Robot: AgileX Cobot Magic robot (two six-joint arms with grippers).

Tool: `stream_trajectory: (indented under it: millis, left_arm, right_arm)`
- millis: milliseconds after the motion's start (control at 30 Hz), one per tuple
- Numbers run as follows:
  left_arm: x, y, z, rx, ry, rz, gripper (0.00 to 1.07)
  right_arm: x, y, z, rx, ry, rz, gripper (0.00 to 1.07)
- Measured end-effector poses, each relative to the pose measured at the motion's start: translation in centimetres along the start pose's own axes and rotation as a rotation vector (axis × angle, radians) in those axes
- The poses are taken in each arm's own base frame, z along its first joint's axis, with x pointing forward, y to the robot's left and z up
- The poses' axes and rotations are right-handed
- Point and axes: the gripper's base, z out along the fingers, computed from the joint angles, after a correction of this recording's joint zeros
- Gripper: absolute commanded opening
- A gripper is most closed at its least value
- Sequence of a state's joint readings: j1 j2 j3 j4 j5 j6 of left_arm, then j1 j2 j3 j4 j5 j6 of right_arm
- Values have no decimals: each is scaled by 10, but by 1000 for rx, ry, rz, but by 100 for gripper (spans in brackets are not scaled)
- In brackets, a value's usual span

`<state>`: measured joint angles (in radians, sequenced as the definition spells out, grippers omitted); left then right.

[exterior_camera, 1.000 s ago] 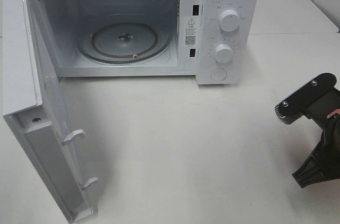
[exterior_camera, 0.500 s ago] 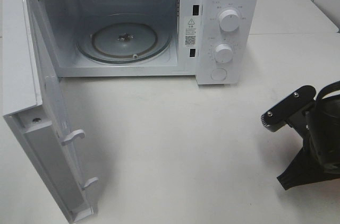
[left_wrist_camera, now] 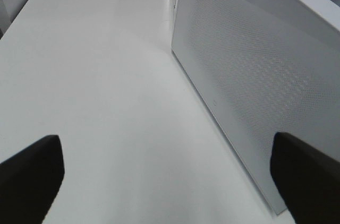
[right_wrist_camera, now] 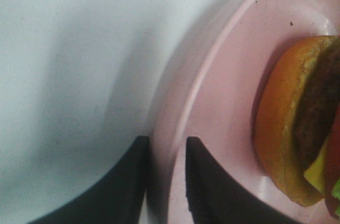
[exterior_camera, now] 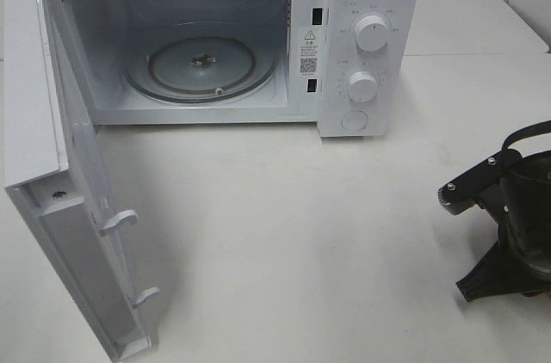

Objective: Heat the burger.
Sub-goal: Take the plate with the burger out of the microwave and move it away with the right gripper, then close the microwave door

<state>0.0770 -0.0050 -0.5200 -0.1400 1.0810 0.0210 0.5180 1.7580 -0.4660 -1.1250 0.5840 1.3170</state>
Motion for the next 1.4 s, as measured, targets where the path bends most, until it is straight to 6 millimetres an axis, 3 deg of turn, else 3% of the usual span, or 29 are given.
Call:
stream_trajectory:
  millis: [33, 133, 200, 333, 600, 833, 1200, 1400]
  left_arm:
    - [0, 0, 0, 0, 0, 0, 98]
    - [0, 0, 0, 0, 0, 0, 98]
    - [0, 0, 0, 0, 0, 0, 98]
    - [0, 0, 0, 0, 0, 0, 98]
    - [0, 0, 0, 0, 0, 0, 98]
    - [0, 0, 0, 0, 0, 0, 98]
    - [0, 0, 0, 0, 0, 0, 98]
    - [0, 0, 0, 0, 0, 0, 98]
  right_arm:
    - [0, -1, 1, -5, 2, 6, 45]
    - [0, -1, 1, -7, 9, 10, 49]
    - [-1, -2, -3, -16, 20, 32, 59]
    - [-4, -7, -13, -33, 24, 62, 60]
    - [-12, -30, -64, -174, -47, 31, 63]
    - [-3, -52, -113, -341, -194, -113, 79]
    - [22, -82, -169, -495, -231, -157, 77]
    - [40, -96, -182, -515, -271, -126, 77]
